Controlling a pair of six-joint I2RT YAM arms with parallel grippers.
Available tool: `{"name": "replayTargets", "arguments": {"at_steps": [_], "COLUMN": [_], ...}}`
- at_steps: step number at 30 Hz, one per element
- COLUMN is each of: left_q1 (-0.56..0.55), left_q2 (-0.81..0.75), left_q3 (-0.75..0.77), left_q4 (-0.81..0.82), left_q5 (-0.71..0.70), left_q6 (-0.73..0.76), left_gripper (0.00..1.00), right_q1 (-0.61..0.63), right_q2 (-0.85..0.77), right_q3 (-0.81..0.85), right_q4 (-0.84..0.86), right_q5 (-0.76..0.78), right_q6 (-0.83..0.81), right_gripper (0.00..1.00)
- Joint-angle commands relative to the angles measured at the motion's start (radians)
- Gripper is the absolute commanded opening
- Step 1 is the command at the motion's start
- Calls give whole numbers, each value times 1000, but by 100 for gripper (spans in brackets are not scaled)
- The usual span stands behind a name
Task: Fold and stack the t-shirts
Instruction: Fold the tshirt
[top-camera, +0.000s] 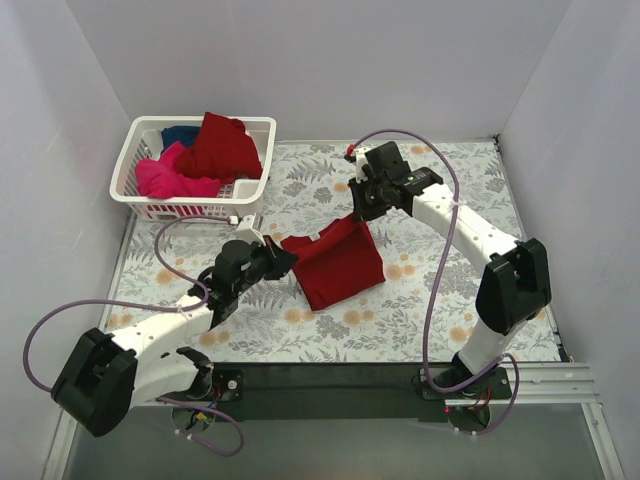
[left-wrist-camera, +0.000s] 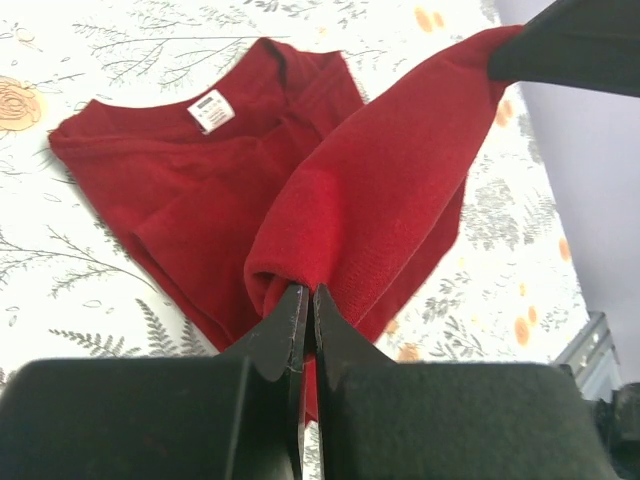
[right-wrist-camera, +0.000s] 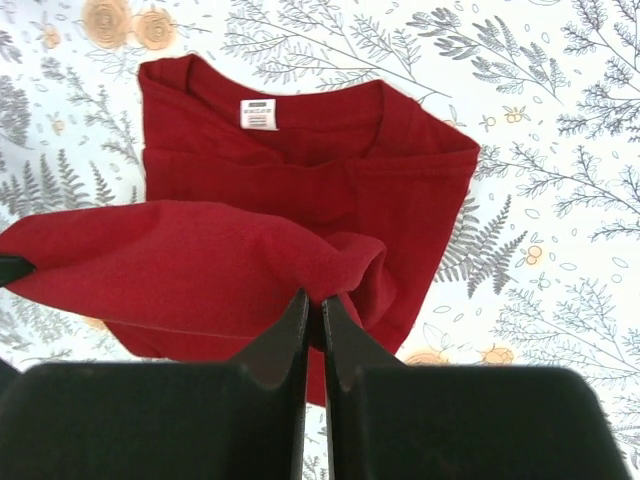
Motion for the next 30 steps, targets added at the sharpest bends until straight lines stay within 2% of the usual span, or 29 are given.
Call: {"name": "replayTargets", "arguments": {"at_steps": [1, 7, 13, 15, 16, 17, 18, 19, 20, 23, 26, 30], "left_q1": [27, 72, 98, 102, 102, 104, 103, 104, 103, 104, 104, 104], "left_q2": [58, 121, 248, 291, 300, 305, 300, 296, 280, 254, 250, 277], "left_q3": [48, 64, 113, 142, 166, 177, 186, 206, 211, 225, 213, 177], "left_q4": [45, 65, 83, 62, 47, 42, 37, 30, 28, 22, 14, 20], "left_q5": [25, 10, 1, -40, -74, -120, -134, -146, -159, -169, -148, -55], "left_q6": [50, 67, 71, 68, 67, 65, 67, 74, 77, 91, 78, 36], "left_gripper": [0, 0, 0, 1, 20, 34, 44, 61, 68, 89, 91, 91], "right_q1": [-11, -17, -26, -32, -35, -35, -35, -35, -34, -40, -60, -139], "right_q2": [38, 136, 191, 196, 193, 181, 168, 156, 138, 41, -5, -30], "right_q3": [76, 136, 176, 194, 199, 205, 204, 195, 182, 103, 11, -108], "right_q4": [45, 45, 46, 48, 48, 48, 54, 62, 72, 129, 167, 229], "right_q5": [41, 32, 72, 104, 135, 153, 193, 207, 221, 238, 181, -27], "right_q6": [-31, -35, -34, -26, -25, -22, -22, -20, -20, -26, -29, -18], "right_gripper": [1, 1, 1, 7, 14, 31, 35, 39, 45, 55, 62, 64]}}
